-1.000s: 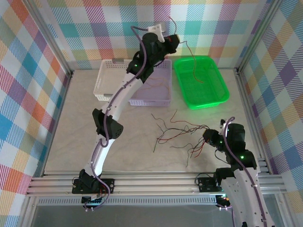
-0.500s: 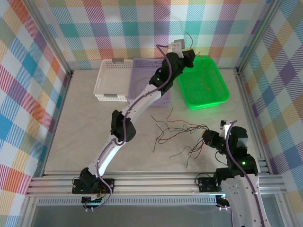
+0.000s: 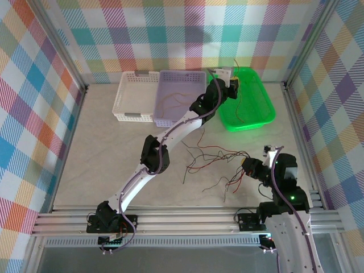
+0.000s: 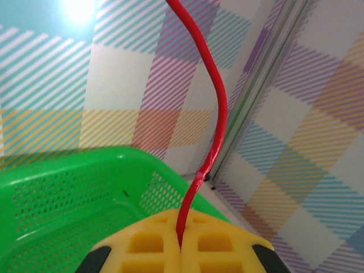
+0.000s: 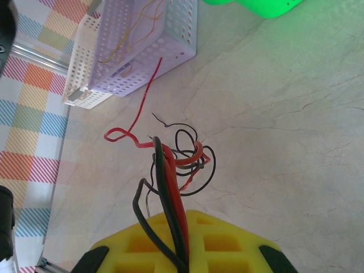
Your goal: Untangle the cables
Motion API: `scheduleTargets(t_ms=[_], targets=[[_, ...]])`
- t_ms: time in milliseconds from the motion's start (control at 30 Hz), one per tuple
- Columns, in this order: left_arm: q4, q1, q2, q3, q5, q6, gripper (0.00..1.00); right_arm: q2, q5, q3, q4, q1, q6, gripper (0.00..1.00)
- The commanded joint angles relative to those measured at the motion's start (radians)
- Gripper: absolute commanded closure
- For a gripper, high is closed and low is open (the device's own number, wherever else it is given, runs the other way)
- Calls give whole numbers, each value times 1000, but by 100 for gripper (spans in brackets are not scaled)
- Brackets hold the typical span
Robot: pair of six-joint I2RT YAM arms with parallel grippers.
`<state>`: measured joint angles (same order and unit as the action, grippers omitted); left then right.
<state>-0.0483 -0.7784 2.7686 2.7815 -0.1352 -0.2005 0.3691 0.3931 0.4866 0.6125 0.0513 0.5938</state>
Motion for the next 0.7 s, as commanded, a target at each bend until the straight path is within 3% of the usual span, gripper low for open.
scheduleTargets(t_ms=[0, 667], targets=[[20, -15, 31, 18, -5, 41, 100, -9, 28, -7, -32, -5, -2, 100], [164, -64, 115, 2, 94, 59, 100, -35, 77, 28, 12, -4, 0, 100]])
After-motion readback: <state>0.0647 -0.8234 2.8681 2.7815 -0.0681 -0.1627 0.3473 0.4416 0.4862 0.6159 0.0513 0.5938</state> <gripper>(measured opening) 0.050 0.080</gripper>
